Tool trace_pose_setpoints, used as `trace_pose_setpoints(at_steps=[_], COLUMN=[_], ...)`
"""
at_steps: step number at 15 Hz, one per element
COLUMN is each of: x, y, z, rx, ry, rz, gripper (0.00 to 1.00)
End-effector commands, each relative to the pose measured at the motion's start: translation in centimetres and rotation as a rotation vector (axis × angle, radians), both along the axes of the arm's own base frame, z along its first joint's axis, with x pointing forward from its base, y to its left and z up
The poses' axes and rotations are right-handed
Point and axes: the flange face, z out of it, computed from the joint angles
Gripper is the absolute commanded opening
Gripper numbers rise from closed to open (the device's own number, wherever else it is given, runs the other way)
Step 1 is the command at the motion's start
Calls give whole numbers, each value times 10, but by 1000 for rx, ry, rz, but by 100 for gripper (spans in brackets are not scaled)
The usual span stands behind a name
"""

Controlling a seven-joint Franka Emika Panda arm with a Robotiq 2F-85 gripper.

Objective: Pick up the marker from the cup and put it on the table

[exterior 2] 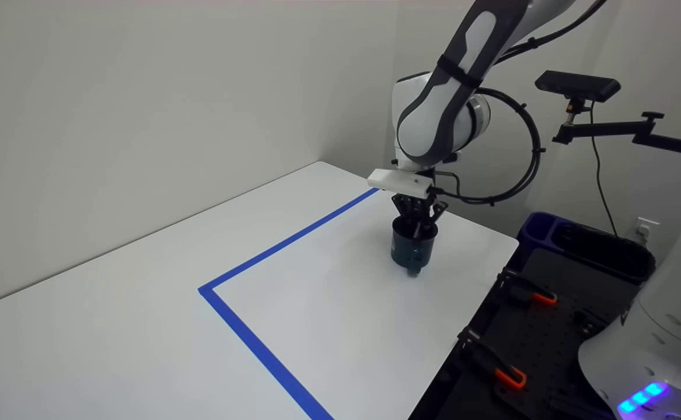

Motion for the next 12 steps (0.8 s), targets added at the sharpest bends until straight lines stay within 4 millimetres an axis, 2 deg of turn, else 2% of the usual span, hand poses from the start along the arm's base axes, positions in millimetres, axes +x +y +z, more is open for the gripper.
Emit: trace_pose_setpoints(at_steps=[1, 5, 12], x=[5, 8, 14], y=[5, 7, 11], z=[10, 34, 105], rx=[0, -2, -52], ry=[-35, -56, -73], rz=[-23, -16, -8], gripper=[5, 5, 5])
